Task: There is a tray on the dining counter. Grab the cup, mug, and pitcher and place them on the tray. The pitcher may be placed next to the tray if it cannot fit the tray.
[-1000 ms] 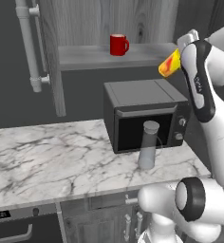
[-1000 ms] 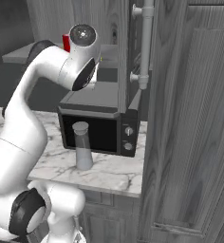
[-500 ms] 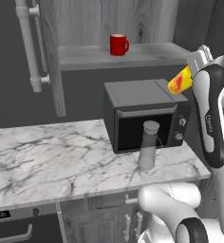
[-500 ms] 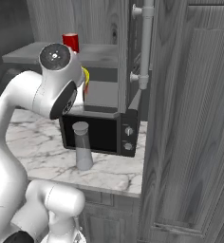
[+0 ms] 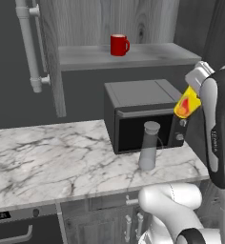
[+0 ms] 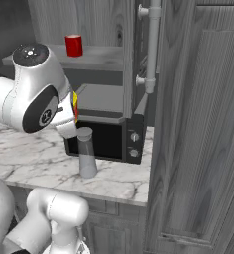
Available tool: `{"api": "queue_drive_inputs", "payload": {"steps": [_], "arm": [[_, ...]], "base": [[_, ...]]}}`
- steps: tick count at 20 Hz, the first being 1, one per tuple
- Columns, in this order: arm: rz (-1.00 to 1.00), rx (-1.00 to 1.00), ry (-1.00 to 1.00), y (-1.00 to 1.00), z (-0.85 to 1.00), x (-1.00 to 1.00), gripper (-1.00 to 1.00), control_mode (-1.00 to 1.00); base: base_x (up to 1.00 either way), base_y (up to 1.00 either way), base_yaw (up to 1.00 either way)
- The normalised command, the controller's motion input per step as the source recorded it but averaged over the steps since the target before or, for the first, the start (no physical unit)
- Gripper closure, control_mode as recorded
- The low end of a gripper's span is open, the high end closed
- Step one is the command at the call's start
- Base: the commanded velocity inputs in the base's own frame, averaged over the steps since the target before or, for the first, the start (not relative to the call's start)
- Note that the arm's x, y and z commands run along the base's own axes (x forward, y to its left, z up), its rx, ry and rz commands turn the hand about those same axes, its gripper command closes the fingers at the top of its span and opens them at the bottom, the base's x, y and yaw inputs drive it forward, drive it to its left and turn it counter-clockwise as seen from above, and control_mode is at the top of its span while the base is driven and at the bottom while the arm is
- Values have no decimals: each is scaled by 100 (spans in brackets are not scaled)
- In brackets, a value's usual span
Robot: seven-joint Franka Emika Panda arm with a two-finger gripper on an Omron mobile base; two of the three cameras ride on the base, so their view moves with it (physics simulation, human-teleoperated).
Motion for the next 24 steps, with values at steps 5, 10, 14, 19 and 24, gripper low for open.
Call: {"api": "queue_drive_inputs", "payload": {"steps": [5, 10, 14, 19, 24], "arm": [[27, -14, 22, 32, -23, -49, 100, -100], [27, -15, 3, 29, -36, -47, 100, -100], [25, -7, 7, 5, -9, -10, 100, -100], [22, -8, 8, 8, -7, 1, 100, -100], [18, -8, 11, 13, -1, 0, 100, -100]], "base": [[0, 0, 0], [0, 0, 0], [0, 0, 0], [0, 0, 0], [0, 0, 0]]}}
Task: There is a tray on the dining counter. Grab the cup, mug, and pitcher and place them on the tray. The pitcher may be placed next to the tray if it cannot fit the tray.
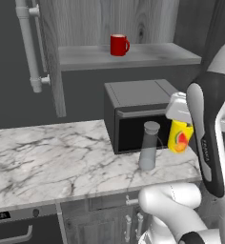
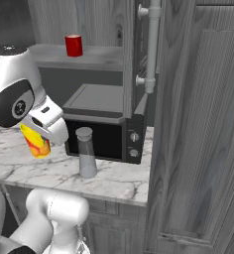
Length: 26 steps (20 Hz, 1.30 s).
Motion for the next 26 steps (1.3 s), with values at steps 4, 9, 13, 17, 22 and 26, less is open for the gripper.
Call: {"api": "queue_drive_inputs", "payload": {"steps": [4, 9, 13, 17, 22, 26], "arm": [[16, -2, 21, 1, 0, 0, 100, -100], [15, -1, 6, 0, -1, 0, 100, -100], [11, -2, 3, 5, 0, 5, 100, -100], [9, -5, 0, 19, 0, 0, 100, -100], [3, -4, 0, 24, 0, 8, 100, -100], [0, 0, 0, 0, 0, 20, 100, -100]], "base": [[0, 0, 0], [0, 0, 0], [0, 0, 0], [0, 0, 0], [0, 0, 0], [0, 0, 0]]}}
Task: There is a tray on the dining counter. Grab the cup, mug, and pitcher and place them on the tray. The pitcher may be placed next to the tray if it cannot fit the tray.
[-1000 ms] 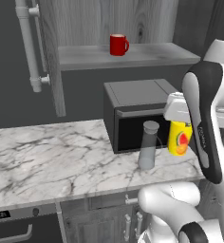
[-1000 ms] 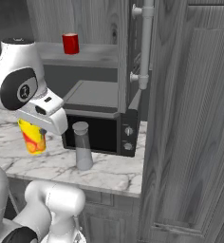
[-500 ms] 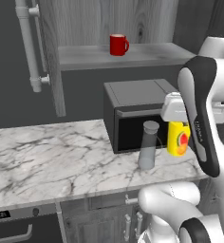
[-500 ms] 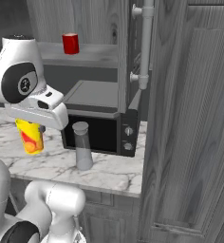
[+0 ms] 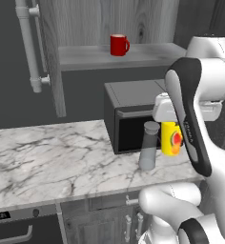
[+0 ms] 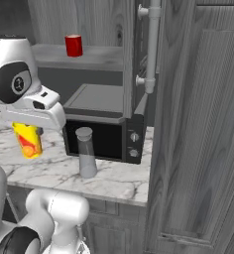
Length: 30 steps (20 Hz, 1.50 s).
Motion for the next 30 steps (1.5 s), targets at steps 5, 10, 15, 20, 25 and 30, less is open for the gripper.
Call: {"api": "queue_drive_inputs", "payload": {"steps": [5, 10, 15, 20, 25, 30], "arm": [[1, 0, 0, 0, 0, 3, 100, 100], [0, 0, 0, 0, 0, 0, 100, 100], [0, 0, 0, 0, 0, 0, 100, 100], [0, 0, 0, 0, 0, 0, 100, 100], [0, 0, 0, 0, 0, 0, 100, 100], [0, 0, 0, 0, 0, 0, 100, 100]], "base": [[0, 0, 2], [-62, -1, 14], [-100, -1, 28], [-86, 8, 61], [-50, 17, 86], [22, 0, 91]]}}
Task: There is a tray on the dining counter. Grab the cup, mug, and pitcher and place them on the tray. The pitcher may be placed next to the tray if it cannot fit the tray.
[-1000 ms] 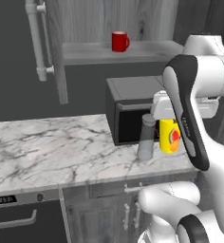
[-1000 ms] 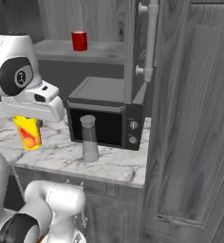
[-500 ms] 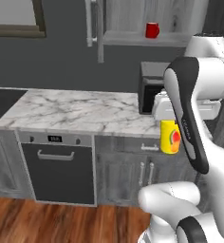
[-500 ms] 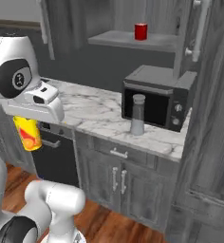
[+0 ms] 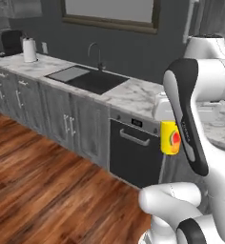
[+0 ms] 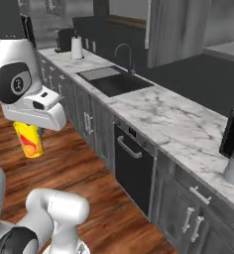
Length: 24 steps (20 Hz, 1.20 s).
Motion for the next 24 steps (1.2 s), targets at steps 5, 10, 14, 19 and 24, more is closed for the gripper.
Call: {"api": "queue_drive_inputs", "payload": {"steps": [5, 10, 14, 19, 24], "arm": [[0, 0, 0, 0, 0, 0, 100, 100], [0, 0, 0, 0, 0, 0, 100, 100], [0, 0, 0, 0, 0, 0, 100, 100], [0, 0, 0, 0, 0, 0, 100, 100], [0, 0, 0, 0, 0, 0, 100, 100]], "base": [[73, -4, 83], [62, -6, 76], [47, -38, 58], [20, -48, 49], [-38, -14, 47]]}}
